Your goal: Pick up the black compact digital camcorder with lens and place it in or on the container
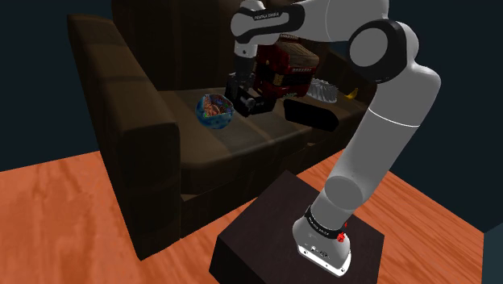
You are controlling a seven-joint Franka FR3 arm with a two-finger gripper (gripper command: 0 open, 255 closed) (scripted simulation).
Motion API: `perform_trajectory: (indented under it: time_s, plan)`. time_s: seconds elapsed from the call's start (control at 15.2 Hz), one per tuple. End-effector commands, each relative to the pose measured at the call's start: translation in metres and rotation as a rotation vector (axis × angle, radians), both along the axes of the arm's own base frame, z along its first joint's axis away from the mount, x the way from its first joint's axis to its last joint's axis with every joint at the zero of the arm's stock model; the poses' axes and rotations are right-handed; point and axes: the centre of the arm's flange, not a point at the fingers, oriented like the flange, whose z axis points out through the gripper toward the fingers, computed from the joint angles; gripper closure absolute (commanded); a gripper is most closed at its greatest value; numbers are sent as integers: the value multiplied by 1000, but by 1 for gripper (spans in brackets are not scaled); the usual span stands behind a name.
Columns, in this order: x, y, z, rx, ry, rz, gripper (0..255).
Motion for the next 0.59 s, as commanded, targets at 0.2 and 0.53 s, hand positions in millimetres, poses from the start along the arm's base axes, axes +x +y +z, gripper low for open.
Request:
perform_trajectory:
  time_s: [0.2, 0.53]
  plan:
    - [0, 1, 27, 0, -1, 0, 255]
    - [0, 1, 54, 0, -1, 0, 255]
